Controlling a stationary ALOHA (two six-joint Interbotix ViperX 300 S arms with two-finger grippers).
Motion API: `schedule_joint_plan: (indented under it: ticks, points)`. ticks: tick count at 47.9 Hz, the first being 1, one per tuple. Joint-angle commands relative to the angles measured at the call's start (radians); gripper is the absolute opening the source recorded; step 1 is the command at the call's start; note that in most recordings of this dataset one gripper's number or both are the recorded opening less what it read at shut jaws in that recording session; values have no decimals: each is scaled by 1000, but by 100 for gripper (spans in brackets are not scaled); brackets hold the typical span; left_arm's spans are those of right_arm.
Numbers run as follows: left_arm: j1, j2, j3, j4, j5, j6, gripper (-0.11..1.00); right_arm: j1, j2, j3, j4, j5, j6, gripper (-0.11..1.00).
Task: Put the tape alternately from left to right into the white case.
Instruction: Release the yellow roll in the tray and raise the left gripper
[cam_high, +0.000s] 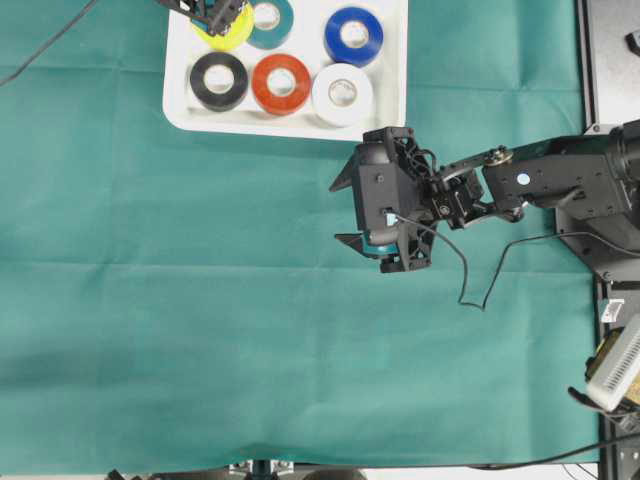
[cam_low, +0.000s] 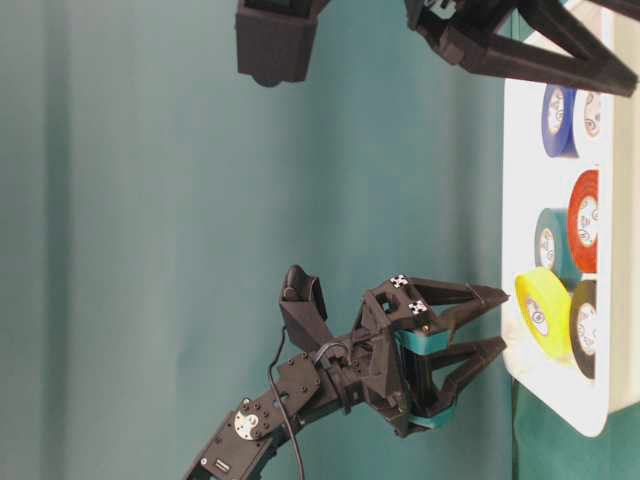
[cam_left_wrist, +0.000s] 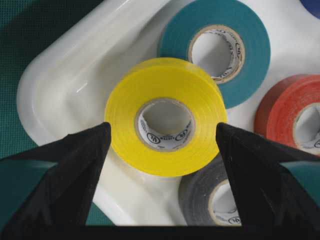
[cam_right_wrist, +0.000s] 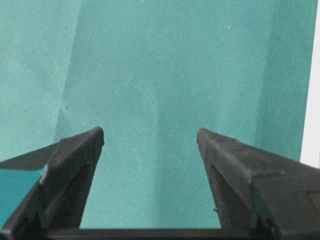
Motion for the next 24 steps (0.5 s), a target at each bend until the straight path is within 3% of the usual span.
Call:
schedule_joint_plan:
  ticks: [1, 15, 24]
  points:
    - [2, -35, -11, -2, -3, 2, 39, 3, -57, -6, 0, -8, 2, 83]
    - [-29, -69, -11, -2, 0, 3, 38, 3, -55, -8, 0, -8, 2, 83]
    - [-97, -75, -3, -2, 25, 2, 38, 3, -57, -8, 0, -8, 2, 83]
